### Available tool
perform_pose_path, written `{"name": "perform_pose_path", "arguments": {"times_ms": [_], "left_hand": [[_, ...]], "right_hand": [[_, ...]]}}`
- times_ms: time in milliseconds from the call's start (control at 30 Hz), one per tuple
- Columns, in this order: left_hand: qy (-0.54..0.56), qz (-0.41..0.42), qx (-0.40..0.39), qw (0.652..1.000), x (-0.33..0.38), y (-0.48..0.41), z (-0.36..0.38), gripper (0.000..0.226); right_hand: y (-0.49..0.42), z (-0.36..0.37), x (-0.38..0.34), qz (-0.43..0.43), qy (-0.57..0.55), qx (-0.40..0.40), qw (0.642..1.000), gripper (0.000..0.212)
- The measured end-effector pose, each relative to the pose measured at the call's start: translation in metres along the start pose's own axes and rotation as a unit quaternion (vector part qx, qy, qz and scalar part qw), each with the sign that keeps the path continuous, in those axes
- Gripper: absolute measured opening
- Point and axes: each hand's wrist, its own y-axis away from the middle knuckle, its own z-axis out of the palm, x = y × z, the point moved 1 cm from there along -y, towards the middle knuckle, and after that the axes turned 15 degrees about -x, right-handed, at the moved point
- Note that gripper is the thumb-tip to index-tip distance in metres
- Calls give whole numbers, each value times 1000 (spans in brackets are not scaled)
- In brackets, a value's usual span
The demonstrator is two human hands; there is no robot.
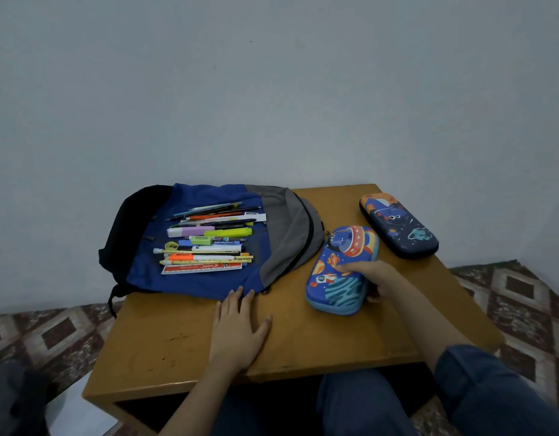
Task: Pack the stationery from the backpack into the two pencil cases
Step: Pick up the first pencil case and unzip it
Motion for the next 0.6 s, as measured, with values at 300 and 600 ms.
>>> {"name": "perform_pose_path", "arguments": {"times_ms": [300,600], "left_hand": [[-18,-8,-34,999,-3,-5,-3,68],[526,84,-43,845,16,-11,-86,56]], "right_hand": [[20,10,11,-126,-120,-167,971,27],[42,26,-4,-122,17,-369,921,62]]}}
